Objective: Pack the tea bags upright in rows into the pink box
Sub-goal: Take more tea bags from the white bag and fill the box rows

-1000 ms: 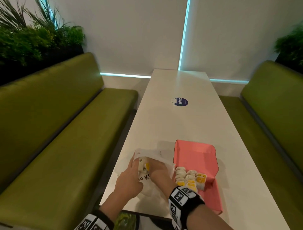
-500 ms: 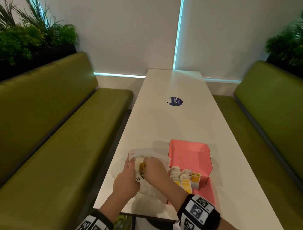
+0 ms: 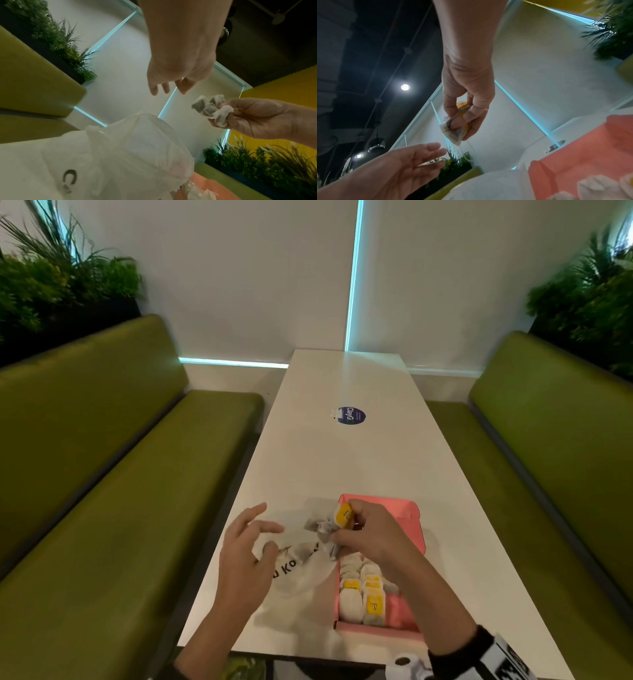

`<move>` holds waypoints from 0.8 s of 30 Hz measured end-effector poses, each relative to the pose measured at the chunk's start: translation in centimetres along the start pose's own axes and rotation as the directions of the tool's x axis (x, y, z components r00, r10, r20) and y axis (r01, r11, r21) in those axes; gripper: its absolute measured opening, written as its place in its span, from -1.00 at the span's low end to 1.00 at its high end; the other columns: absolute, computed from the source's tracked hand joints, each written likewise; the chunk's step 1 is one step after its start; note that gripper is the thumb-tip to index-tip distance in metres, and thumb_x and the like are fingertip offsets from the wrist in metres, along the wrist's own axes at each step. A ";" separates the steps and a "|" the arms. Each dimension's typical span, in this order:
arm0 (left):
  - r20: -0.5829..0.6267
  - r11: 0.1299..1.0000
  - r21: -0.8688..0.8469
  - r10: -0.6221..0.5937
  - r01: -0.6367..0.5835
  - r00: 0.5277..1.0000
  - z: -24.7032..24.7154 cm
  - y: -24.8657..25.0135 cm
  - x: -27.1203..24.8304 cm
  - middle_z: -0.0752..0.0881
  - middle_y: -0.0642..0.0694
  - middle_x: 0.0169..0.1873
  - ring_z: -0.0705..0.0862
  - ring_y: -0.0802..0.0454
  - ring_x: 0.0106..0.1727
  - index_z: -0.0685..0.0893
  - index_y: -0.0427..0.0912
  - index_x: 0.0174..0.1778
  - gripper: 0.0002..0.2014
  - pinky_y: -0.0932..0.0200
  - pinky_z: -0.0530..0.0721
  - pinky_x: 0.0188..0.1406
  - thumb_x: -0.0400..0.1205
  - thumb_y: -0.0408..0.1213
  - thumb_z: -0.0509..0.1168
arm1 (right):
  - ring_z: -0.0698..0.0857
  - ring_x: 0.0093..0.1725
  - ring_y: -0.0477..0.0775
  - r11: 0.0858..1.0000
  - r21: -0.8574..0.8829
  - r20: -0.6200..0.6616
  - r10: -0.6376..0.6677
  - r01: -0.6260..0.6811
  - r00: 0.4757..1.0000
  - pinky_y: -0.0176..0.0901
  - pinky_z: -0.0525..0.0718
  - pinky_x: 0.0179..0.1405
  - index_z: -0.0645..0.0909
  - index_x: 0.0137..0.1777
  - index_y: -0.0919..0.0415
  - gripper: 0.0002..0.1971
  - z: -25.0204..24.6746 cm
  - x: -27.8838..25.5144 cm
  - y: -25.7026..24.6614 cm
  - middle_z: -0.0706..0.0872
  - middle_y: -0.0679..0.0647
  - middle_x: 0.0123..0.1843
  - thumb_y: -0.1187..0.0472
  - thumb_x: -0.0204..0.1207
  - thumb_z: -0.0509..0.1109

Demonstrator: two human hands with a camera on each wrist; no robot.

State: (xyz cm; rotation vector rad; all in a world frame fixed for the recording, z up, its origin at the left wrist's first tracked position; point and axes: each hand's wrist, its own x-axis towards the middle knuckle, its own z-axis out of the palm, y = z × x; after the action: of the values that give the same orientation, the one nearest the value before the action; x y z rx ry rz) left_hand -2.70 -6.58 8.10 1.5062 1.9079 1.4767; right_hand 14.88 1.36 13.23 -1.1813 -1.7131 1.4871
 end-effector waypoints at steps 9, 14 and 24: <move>0.580 0.666 -0.572 -0.084 0.478 0.811 4.2 4.3 -0.1 0.69 0.05 0.23 0.69 0.02 0.24 0.38 0.30 0.38 -0.55 -0.04 0.71 0.11 0.55 0.18 0.03 | 0.76 -0.20 0.15 1.000 0.009 -0.042 -0.005 0.005 0.999 0.10 0.80 -0.12 0.65 -0.14 0.17 -0.82 0.9 -1.6 0.6 0.72 0.12 -0.25 0.41 0.31 0.49; 0.550 0.528 -0.603 -0.267 0.598 0.791 5.8 4.7 -0.4 0.78 -0.17 0.02 0.78 -0.09 0.04 0.62 -0.09 0.24 -0.65 0.01 0.74 -0.24 0.63 -0.03 0.13 | 0.69 0.01 -0.08 0.971 -0.228 -0.059 -0.082 0.066 0.995 -0.18 0.68 0.03 0.57 -0.06 -0.09 -0.72 0.9 -2.5 1.2 0.69 -0.03 -0.02 0.25 0.34 0.51; 0.543 0.535 -0.578 -0.312 0.616 0.780 6.7 4.0 -0.5 0.59 -0.08 -0.51 0.57 0.07 -0.44 0.65 -0.24 -0.08 -0.65 0.24 0.45 -0.54 0.56 0.01 0.20 | 0.56 -0.26 -0.15 0.957 -0.288 -0.193 -0.069 0.010 0.979 -0.32 0.56 -0.16 0.58 -0.06 -0.02 -0.89 -0.7 -2.7 1.6 0.62 -0.08 0.02 0.13 0.48 0.45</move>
State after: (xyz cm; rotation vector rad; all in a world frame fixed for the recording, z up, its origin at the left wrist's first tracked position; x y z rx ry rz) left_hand 4.62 -3.78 8.38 0.7101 1.1039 1.3050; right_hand 17.09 -0.78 12.15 -1.3844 -1.8397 1.0773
